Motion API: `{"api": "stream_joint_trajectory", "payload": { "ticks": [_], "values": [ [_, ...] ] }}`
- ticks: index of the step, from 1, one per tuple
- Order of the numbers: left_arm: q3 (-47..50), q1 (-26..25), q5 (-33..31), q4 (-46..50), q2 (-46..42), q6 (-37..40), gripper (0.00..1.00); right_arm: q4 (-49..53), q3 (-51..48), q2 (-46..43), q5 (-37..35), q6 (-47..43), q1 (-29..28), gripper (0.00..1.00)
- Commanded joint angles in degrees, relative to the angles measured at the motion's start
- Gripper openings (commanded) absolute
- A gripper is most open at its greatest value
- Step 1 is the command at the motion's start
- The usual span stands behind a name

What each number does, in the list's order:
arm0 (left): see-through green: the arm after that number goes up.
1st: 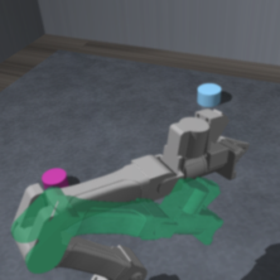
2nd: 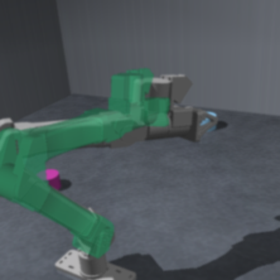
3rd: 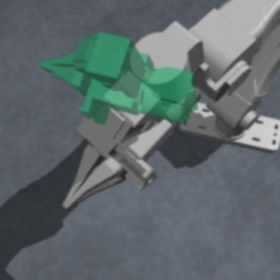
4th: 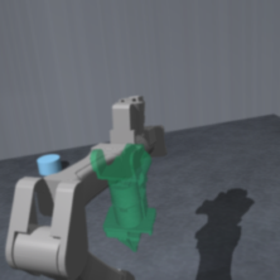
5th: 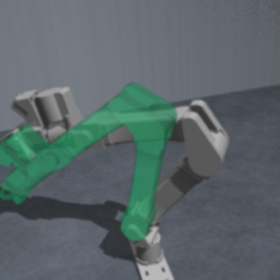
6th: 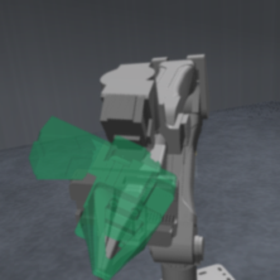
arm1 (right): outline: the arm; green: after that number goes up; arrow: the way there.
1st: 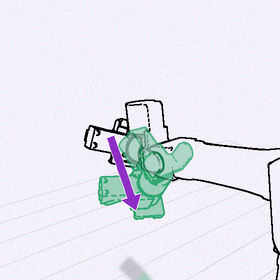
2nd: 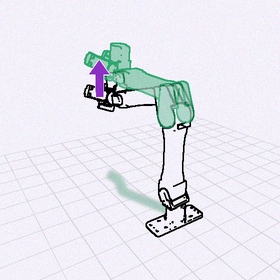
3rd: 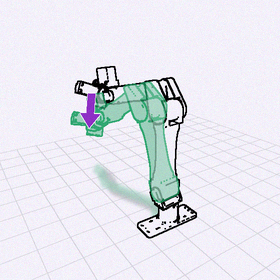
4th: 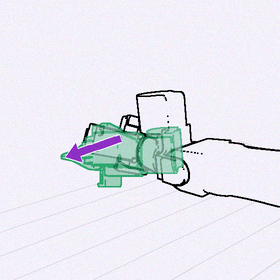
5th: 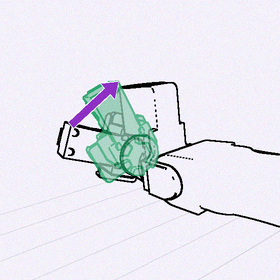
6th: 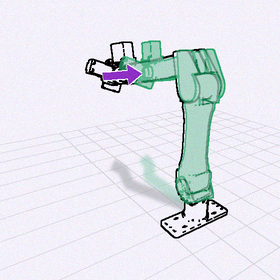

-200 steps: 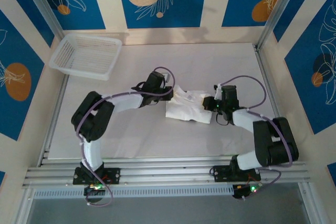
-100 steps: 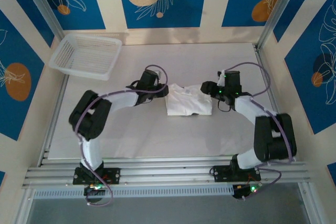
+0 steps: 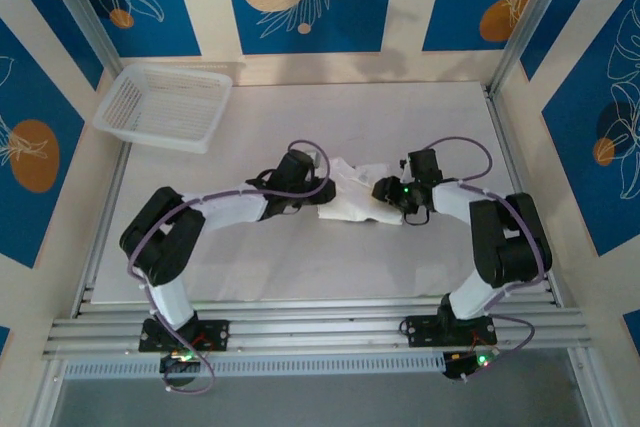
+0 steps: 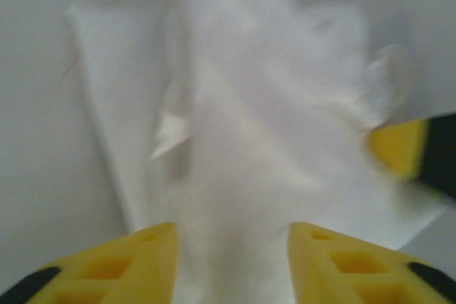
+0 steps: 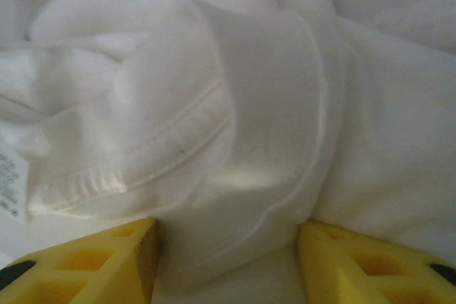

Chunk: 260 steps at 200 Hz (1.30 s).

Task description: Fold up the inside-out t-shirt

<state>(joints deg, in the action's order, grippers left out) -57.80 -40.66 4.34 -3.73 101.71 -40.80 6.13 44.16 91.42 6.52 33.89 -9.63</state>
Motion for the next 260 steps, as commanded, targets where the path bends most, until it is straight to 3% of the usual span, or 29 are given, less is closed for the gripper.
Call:
{"api": "stream_joint_trajectory", "payload": {
  "ticks": [1,35,54,71,104,132,147,171,203,219,245,260],
  "values": [
    [0.82,0.89,-1.79,1.79,-2.35,-2.41,0.57,5.37,1.15,-8.08,1.41,1.14,0.61,0.55],
    [-0.11,0.94,-1.41,3.78,-0.02,-4.14,0.61,3.39,-7.03,-22.26,0.44,18.51,4.72,0.57],
    [-3.55,0.62,5.37,-1.36,5.80,-4.74,0.60,8.88,-8.42,-25.83,-1.33,24.15,5.36,0.57],
    [-8.72,-1.22,10.43,-6.73,12.48,-7.56,0.52,16.31,-8.08,-27.83,-2.58,28.52,7.29,0.57],
    [-28.08,-8.26,10.31,-9.31,27.74,-11.23,0.39,23.64,-9.02,-32.92,-1.21,33.37,15.13,0.57],
    [-48.95,-11.88,8.14,-7.11,40.88,-15.14,0.40,25.30,-9.85,-34.41,2.05,34.28,23.41,0.57],
    [-55.51,-12.67,7.43,-5.56,43.10,-14.35,0.47,23.55,-10.48,-33.36,5.90,33.97,26.95,0.58],
    [-51.19,-12.11,5.74,-6.01,35.86,-8.93,0.69,20.91,-10.67,-30.05,7.41,33.47,29.14,0.59],
    [-25.92,-8.23,1.36,-14.01,13.06,-0.78,0.84,14.99,-8.75,-18.75,2.82,30.62,29.61,0.59],
    [-15.06,-6.64,-2.08,-13.12,1.62,5.18,0.85,9.75,-6.59,-11.23,3.41,29.68,29.12,0.48],
    [-3.69,-4.93,-7.55,-8.02,-12.85,11.01,0.85,3.16,-1.57,-1.21,0.24,29.71,27.36,0.20],
    [0.77,-4.60,-9.91,-5.51,-19.17,11.12,0.84,3.76,3.80,2.99,-2.53,29.19,26.55,0.13]
  ]
}}
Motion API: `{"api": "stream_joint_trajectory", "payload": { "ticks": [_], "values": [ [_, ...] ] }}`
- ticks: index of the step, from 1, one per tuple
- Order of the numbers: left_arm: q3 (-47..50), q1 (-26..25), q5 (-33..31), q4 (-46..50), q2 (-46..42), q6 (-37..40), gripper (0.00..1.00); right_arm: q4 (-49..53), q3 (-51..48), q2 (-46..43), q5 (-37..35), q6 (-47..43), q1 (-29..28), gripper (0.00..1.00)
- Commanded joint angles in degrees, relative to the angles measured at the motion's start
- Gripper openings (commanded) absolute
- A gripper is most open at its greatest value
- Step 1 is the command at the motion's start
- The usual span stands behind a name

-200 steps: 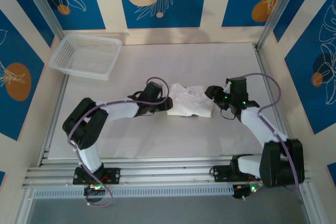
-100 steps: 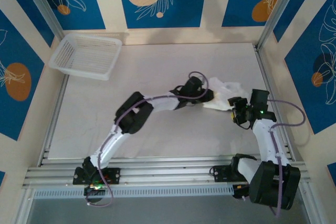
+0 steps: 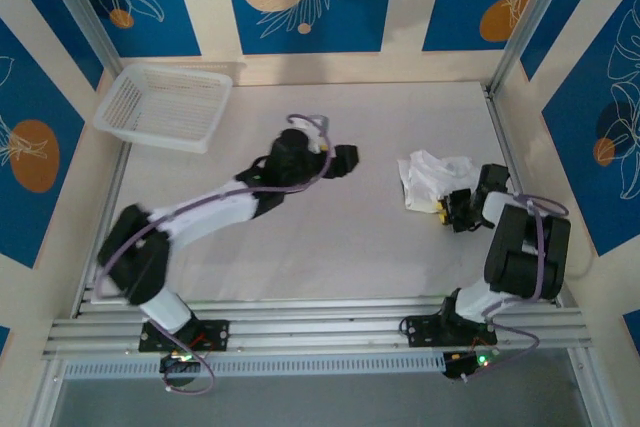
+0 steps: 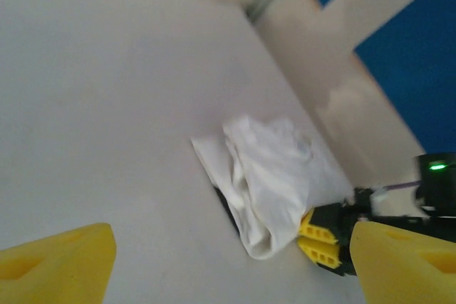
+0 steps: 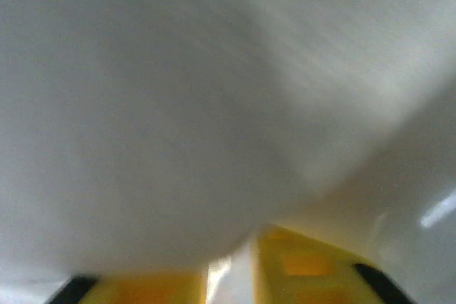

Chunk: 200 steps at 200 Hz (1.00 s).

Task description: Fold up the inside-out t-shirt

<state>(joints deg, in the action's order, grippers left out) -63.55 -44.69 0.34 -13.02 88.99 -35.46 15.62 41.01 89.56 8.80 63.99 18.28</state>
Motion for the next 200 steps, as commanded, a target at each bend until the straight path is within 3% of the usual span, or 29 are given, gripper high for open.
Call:
{"api": "stream_joint_trajectory", "payload": {
  "ticks": [1,28,78,137,153,200],
  "values": [
    [6.82,-0.53,-6.02,3.87,-6.76,5.77,0.84,-5.75,7.40,5.10,-5.09,-0.98,-1.43,0.13],
    [14.01,-0.49,-9.91,6.25,-14.88,3.93,0.83,-2.84,19.47,13.89,-11.41,-4.51,-3.32,0.11],
    [21.71,0.26,-17.17,10.73,-24.27,5.54,0.83,4.80,43.55,30.07,-12.66,-2.54,-5.38,0.14],
    [23.52,1.57,-24.51,15.88,-30.58,10.30,0.88,16.94,78.14,48.33,-14.35,-2.73,-8.08,0.16],
    [23.92,1.71,-29.66,19.18,-33.22,10.52,0.99,16.47,77.48,45.18,-14.58,-6.73,-7.91,0.20],
    [30.44,4.69,-43.80,17.85,-42.47,13.36,0.99,4.96,47.43,16.56,-11.84,-23.27,-7.45,0.43]
  ]
}}
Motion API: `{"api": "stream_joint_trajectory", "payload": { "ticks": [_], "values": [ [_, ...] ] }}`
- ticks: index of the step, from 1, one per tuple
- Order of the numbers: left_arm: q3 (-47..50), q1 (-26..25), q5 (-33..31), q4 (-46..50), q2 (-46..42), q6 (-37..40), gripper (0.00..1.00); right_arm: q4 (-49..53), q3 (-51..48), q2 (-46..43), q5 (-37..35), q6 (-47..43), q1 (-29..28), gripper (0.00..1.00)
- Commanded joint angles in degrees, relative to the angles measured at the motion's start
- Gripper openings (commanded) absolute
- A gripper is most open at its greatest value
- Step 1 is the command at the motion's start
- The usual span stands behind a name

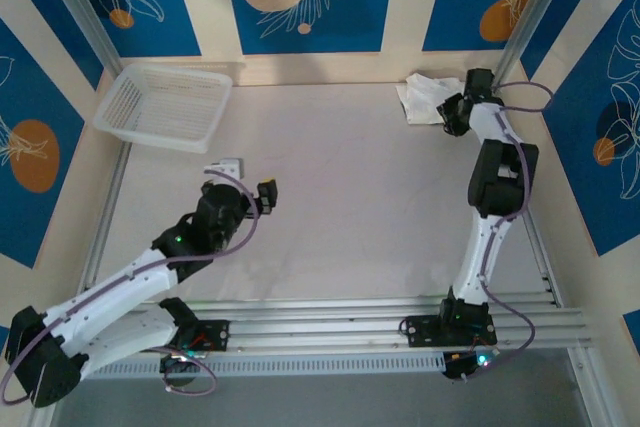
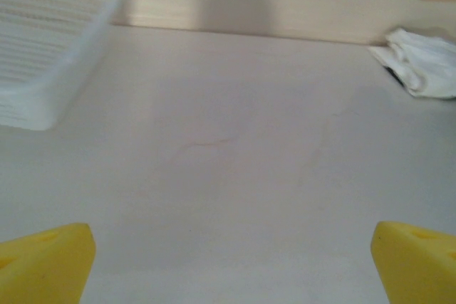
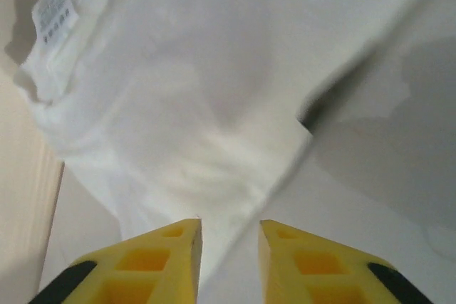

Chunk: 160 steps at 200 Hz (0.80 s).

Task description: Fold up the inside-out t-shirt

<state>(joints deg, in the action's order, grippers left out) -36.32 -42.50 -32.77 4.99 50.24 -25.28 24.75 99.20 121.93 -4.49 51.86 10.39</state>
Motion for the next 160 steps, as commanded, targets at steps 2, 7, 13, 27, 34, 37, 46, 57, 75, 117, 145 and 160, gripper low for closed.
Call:
{"api": "stream_joint_trajectory", "payload": {
  "ticks": [2,7,13,27,34,37,46,57,75,117,145,160],
  "values": [
    [3.54,2.84,-11.31,-0.55,-3.96,3.45,0.99,-4.62,-12.47,-17.16,1.60,-11.99,0.42,0.44],
    [4.33,3.49,-12.85,-1.19,-4.52,4.09,0.99,-5.95,-16.44,-20.73,1.74,-13.75,0.27,0.46],
    [5.19,4.41,-15.05,-1.52,-5.07,4.49,0.99,-7.46,-21.51,-25.36,1.54,-15.84,0.09,0.49],
    [7.53,6.59,-18.74,-3.24,-5.97,6.91,0.99,-12.55,-33.34,-35.38,1.35,-20.77,-0.41,0.55],
    [8.97,7.86,-19.86,-4.63,-6.03,8.40,0.99,-14.73,-38.91,-40.36,1.71,-23.00,-0.54,0.58],
    [9.52,8.49,-20.01,-5.30,-5.95,9.20,0.99,-15.52,-41.21,-42.40,1.76,-23.67,-0.55,0.59],
    [11.21,10.46,-19.41,-7.57,-5.56,11.64,0.99,-18.75,-48.14,-47.99,0.79,-24.60,-0.90,0.61],
    [13.52,12.96,-17.13,-11.17,-4.93,15.48,0.99,-23.44,-56.34,-54.05,-1.62,-24.80,-1.62,0.61],
    [17.62,18.07,-12.62,-18.93,-3.00,19.31,0.99,-35.46,-69.31,-60.30,-6.34,-31.18,-4.76,0.65],
    [22.38,34.49,15.91,-42.40,10.64,23.90,0.99,-57.94,-79.47,-51.26,-4.79,-39.45,-8.75,0.76],
    [19.07,39.90,27.74,-57.35,30.65,25.04,0.99,-71.51,-78.04,-39.83,-3.67,-45.26,-10.69,0.82],
    [16.81,40.31,29.07,-63.93,40.19,25.21,0.99,-82.11,-78.73,-32.58,-1.94,-44.36,-9.95,0.86]
  ]
}}
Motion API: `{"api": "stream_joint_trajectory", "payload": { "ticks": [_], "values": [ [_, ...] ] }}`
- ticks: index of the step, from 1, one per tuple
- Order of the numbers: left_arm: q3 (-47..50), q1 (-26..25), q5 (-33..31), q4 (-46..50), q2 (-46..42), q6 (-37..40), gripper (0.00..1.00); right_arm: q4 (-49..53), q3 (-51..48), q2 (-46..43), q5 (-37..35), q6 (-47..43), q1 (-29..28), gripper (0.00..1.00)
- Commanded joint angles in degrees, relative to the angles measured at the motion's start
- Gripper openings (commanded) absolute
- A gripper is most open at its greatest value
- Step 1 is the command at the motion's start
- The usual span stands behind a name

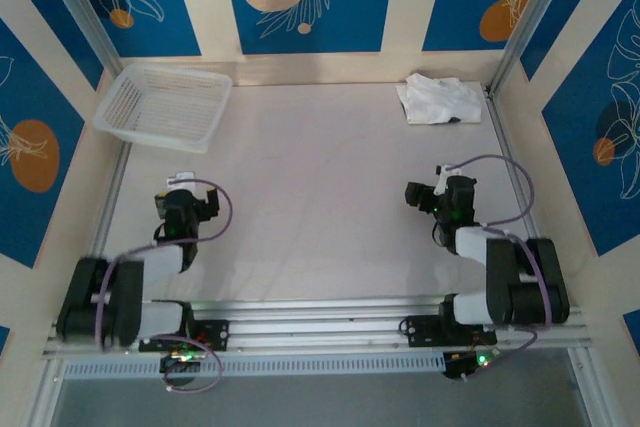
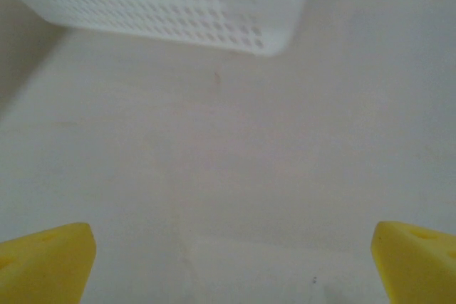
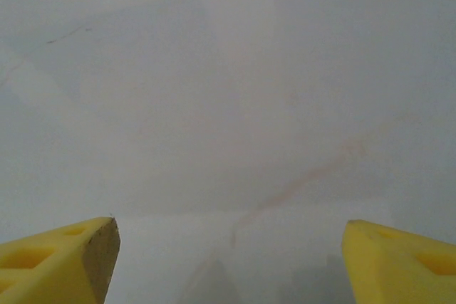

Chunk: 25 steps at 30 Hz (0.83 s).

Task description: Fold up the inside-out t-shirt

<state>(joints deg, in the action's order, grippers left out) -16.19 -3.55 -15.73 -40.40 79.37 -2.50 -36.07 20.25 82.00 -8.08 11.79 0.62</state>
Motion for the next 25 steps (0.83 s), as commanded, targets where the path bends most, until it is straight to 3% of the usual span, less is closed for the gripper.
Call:
{"api": "stream_joint_trajectory", "payload": {
  "ticks": [1,2,3,4,5,8,17,25],
  "values": [
    [-3.46,1.36,12.33,-17.85,10.75,2.47,0.99,-19.94,0.62,6.67,1.70,-4.31,-0.09,0.86],
    [-5.01,1.40,12.68,-8.08,7.32,2.36,0.99,-9.67,2.31,3.52,1.85,-3.85,0.53,0.87],
    [-4.76,1.35,12.86,-11.64,8.71,2.60,0.99,-17.40,0.34,6.18,3.11,-2.93,1.27,0.88],
    [-4.30,1.35,13.53,-14.65,9.94,2.90,0.99,-21.68,-0.72,6.74,2.81,-2.95,1.08,0.96],
    [-5.47,1.35,13.50,-8.57,8.06,2.94,0.99,-15.31,0.45,4.49,0.48,-2.81,0.84,0.99],
    [-6.16,0.28,12.00,-7.81,8.19,3.82,0.99,-16.89,0.46,5.51,-4.44,-4.44,-1.80,0.99],
    [-7.28,-0.18,14.40,-6.28,8.44,5.36,0.99,-13.02,2.38,5.62,1.34,-5.90,-1.08,0.99],
    [-7.28,-0.14,14.41,-6.34,8.52,5.31,0.99,-15.99,0.70,5.19,-1.29,-7.78,-3.20,0.99]
  ]
}}
